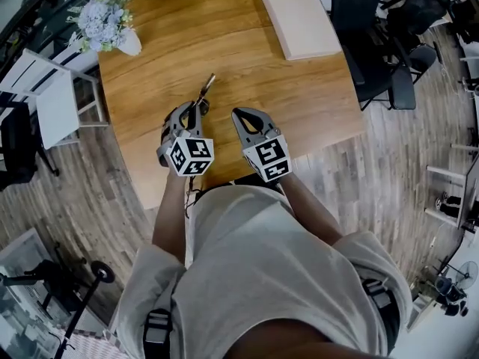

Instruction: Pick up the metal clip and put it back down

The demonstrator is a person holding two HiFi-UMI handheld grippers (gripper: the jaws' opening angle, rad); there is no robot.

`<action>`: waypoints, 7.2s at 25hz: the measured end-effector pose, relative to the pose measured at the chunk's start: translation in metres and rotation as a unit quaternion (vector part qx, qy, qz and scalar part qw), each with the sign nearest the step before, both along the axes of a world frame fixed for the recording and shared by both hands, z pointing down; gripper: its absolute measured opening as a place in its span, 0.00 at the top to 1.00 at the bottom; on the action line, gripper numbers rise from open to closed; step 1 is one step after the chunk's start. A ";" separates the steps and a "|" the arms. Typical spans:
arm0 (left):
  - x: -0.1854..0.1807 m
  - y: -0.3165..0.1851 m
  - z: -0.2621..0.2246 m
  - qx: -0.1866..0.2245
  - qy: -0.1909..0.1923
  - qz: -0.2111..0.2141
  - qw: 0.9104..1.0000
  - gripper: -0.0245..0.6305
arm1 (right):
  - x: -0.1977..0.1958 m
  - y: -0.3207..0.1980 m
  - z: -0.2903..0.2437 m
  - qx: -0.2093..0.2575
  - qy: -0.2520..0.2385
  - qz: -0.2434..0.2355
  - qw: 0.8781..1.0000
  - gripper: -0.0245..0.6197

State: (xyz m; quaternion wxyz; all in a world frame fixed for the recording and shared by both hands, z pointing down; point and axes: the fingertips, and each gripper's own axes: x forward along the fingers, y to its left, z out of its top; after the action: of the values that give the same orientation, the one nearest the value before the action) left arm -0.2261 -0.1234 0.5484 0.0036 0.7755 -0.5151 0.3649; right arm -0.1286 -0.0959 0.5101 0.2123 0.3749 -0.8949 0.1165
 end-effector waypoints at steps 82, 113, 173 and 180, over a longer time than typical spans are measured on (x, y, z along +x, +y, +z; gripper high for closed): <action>0.229 0.011 -0.134 -0.104 0.470 0.327 0.813 0.87 | 0.204 0.021 -0.117 0.089 -0.165 -0.038 0.982 0.82; 0.247 -0.045 0.039 -0.105 0.287 0.031 0.952 0.93 | 0.288 -0.099 0.059 0.132 0.297 0.022 0.945 0.82; 0.271 -0.041 0.119 -0.187 0.280 -0.036 0.941 0.93 | 0.286 -0.139 0.183 0.103 0.401 -0.106 0.904 0.68; 0.271 -0.040 0.126 -0.190 0.272 -0.038 0.943 0.93 | 0.283 -0.137 0.186 0.083 0.385 -0.111 0.913 0.65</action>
State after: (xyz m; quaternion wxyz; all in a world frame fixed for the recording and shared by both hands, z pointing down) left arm 0.0453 -0.1634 0.6747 0.3050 0.8099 -0.4446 0.2309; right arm 0.1548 -0.2328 0.6961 0.5198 0.3049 -0.7865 -0.1355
